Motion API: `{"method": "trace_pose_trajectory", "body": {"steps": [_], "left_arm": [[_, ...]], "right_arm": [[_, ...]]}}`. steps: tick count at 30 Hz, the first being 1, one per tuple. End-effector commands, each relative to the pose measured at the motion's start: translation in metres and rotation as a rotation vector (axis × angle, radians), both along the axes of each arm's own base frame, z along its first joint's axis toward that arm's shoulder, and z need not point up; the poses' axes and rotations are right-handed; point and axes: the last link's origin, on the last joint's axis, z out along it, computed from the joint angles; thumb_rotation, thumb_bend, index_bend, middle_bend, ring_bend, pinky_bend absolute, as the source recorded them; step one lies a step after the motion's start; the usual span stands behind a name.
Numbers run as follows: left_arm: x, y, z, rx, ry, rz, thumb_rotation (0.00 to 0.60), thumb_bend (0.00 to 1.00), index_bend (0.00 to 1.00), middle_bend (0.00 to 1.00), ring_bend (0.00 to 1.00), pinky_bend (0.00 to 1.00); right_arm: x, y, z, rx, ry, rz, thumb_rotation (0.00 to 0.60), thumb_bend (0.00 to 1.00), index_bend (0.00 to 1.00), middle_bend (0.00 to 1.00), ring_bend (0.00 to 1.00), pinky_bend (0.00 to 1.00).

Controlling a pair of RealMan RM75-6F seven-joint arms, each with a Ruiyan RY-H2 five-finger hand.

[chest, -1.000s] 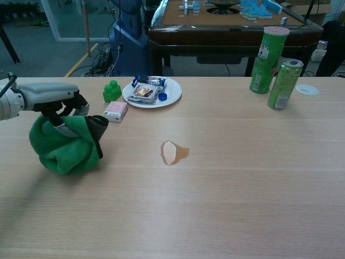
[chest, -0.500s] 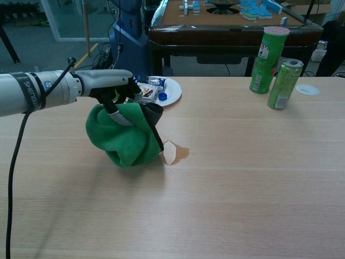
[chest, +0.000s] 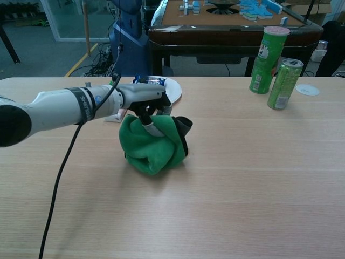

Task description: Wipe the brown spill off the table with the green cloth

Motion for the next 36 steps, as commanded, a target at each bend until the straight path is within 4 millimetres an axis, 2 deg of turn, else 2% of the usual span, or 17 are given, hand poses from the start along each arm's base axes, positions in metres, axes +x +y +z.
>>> {"method": "trace_pose_trajectory", "body": {"steps": [1, 12, 16, 23, 30, 36], "left_arm": [[0.004, 0.0, -0.014, -0.007, 0.037, -0.021, 0.6, 0.21, 0.56, 0.65, 0.68, 0.92], [-0.005, -0.002, -0.035, 0.024, 0.165, -0.103, 0.6, 0.21, 0.56, 0.64, 0.68, 0.92], [-0.013, 0.003, -0.035, 0.049, 0.232, -0.118, 0.6, 0.21, 0.55, 0.63, 0.67, 0.92], [-0.022, 0.009, -0.03, 0.088, 0.239, -0.078, 0.6, 0.21, 0.55, 0.63, 0.67, 0.92], [-0.014, -0.003, -0.042, 0.02, 0.208, -0.064, 0.6, 0.21, 0.54, 0.62, 0.67, 0.92], [0.004, -0.019, -0.053, -0.045, 0.157, -0.091, 0.6, 0.21, 0.54, 0.62, 0.66, 0.92]], "right_arm": [[-0.001, 0.0, 0.0, 0.0, -0.001, -0.003, 0.6, 0.16, 0.22, 0.21, 0.17, 0.21], [-0.002, 0.003, 0.0, 0.001, -0.001, -0.009, 0.6, 0.16, 0.22, 0.21, 0.17, 0.21], [-0.003, 0.004, 0.001, -0.002, -0.002, -0.011, 0.6, 0.16, 0.22, 0.21, 0.17, 0.21], [-0.003, 0.005, 0.0, 0.004, -0.004, -0.011, 0.6, 0.16, 0.22, 0.21, 0.17, 0.21], [-0.001, 0.005, 0.0, 0.002, 0.0, -0.005, 0.6, 0.16, 0.22, 0.21, 0.17, 0.21], [-0.001, 0.007, 0.001, -0.001, 0.001, -0.012, 0.6, 0.16, 0.22, 0.21, 0.17, 0.21]]}}
